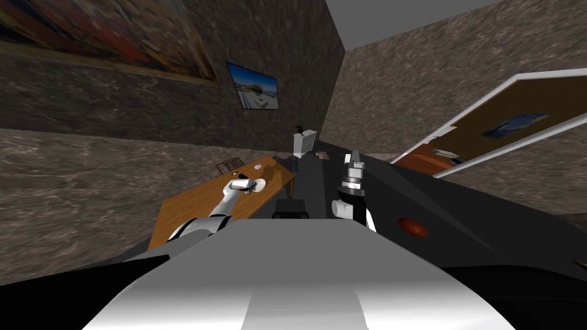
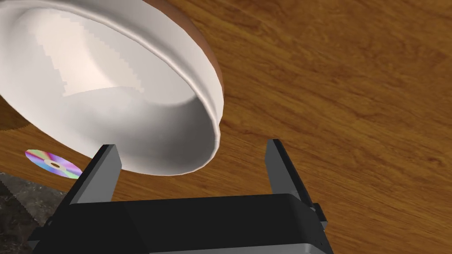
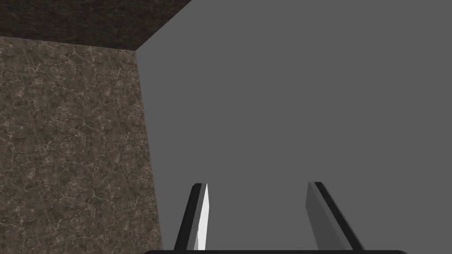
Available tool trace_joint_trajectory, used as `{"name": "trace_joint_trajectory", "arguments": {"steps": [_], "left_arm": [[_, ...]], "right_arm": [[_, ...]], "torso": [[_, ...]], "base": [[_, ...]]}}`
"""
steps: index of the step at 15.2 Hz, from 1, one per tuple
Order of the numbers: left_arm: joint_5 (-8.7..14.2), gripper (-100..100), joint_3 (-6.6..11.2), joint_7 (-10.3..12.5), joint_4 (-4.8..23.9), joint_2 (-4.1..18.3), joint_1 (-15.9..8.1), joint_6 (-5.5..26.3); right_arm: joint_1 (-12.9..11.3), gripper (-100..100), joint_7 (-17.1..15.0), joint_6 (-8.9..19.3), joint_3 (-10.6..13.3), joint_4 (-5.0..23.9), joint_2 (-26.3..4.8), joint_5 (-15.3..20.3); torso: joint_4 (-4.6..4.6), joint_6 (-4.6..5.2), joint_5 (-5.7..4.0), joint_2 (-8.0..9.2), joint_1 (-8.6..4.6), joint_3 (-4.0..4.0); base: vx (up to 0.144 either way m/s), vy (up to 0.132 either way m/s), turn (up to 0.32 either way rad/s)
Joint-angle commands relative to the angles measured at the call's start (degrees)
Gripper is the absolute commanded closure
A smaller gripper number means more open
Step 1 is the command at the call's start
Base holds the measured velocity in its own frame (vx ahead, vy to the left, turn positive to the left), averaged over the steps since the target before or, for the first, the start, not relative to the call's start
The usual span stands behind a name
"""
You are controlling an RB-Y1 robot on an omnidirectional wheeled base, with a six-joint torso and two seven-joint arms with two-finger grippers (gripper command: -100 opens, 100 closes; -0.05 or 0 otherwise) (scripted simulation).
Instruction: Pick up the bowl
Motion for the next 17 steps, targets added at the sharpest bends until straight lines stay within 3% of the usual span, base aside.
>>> {"name": "trace_joint_trajectory", "arguments": {"steps": [1, 5, 6, 11, 12, 13, 17], "left_arm": [[0.4, -100, 0.20, -0.5, 1.9, 0.2, -1.0, 2.7], [0.9, -100, 0.40, -1.1, 4.2, 0.5, -2.2, 5.1], [0.8, -100, 0.36, -1.0, 3.6, 0.5, -1.9, 4.0], [-0.2, -100, -0.47, 0.2, 7.1, -1.0, -1.1, -0.2], [0.1, -100, -0.25, -0.1, 6.1, -0.7, -1.2, 1.0], [0.1, 100, -0.28, -0.1, 6.2, -0.7, -1.1, 0.8], [0.1, 100, -0.30, -0.1, 6.2, -0.7, -1.1, 0.8]], "right_arm": [[0.0, 0, 0.0, 0.0, 0.0, 0.0, 0.0, 0.0], [0.0, 0, 0.0, 0.0, 0.0, 0.0, 0.0, 0.0], [0.0, 0, 0.0, 0.0, 0.0, 0.0, 0.0, 0.0], [0.0, 0, 0.0, 0.0, 0.0, 0.0, 0.0, 0.0], [0.0, 0, 0.0, 0.0, 0.0, 0.0, 0.0, 0.0], [0.0, 0, 0.0, 0.0, 0.0, 0.0, 0.0, 0.0], [0.0, 0, 0.0, 0.0, 0.0, 0.0, 0.0, 0.0]], "torso": [[0.00, 0.00, 0.00, 0.00, 0.00, 0.00], [0.01, 0.00, 0.00, 0.02, 0.01, 0.01], [0.01, -0.01, 0.00, 0.03, 0.01, 0.02], [-0.01, -0.02, 0.05, -0.06, 0.22, -0.03], [-0.02, -0.02, 0.05, -0.07, 0.24, -0.04], [-0.01, -0.02, 0.05, -0.04, 0.20, -0.03], [0.02, -0.02, 0.03, 0.03, 0.07, 0.02]], "base": [[0.015, -0.008, -0.052], [0.011, -0.005, -0.030], [0.006, -0.002, -0.011], [0.031, 0.041, -0.033], [0.022, 0.032, -0.014], [0.008, 0.012, -0.002], [0.001, 0.003, 0.000]]}}
